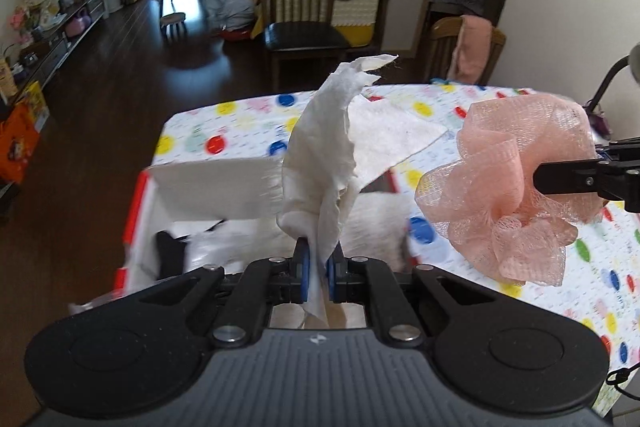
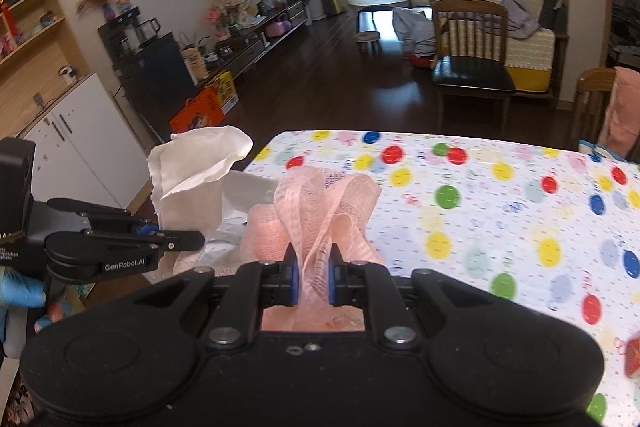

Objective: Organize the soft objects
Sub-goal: 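Carry the white tissue and pink bath puff over the red box with both tools, then lower the tissue and bath puff into the box and open both tools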

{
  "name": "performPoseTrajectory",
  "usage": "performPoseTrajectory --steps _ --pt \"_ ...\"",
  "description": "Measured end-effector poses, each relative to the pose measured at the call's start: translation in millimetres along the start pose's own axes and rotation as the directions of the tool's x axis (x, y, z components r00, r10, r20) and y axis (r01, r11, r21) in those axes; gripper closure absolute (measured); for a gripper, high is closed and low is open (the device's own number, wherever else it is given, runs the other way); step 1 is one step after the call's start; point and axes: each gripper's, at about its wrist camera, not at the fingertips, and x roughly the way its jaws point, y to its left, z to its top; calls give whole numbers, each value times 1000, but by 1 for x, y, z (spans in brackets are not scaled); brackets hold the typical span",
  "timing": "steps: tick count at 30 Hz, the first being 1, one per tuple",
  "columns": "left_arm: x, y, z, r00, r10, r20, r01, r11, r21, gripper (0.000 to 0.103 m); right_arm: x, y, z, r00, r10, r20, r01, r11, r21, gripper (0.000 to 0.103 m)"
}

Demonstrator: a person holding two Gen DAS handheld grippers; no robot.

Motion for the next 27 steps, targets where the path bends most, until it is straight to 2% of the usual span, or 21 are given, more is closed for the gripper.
performPoseTrajectory --steps 8,12,17,19,27 --pt "6 50 -5 992 106 -68 -105 994 28 94 39 49 2 999 25 -39 -27 999 -47 91" --pt "17 69 -4 978 179 -104 -172 982 72 94 56 66 0 998 24 -57 -27 998 -62 91" --pt "40 77 -7 950 277 -147 -252 953 168 94 77 77 -3 996 8 -86 -14 998 -67 91" --pt "49 78 -8 945 283 -165 -253 950 183 94 85 81 -6 995 -4 -96 -3 997 -73 91" --pt "76 66 -17 944 257 -209 -215 955 204 94 110 84 -19 988 -63 -139 52 995 -83 86"
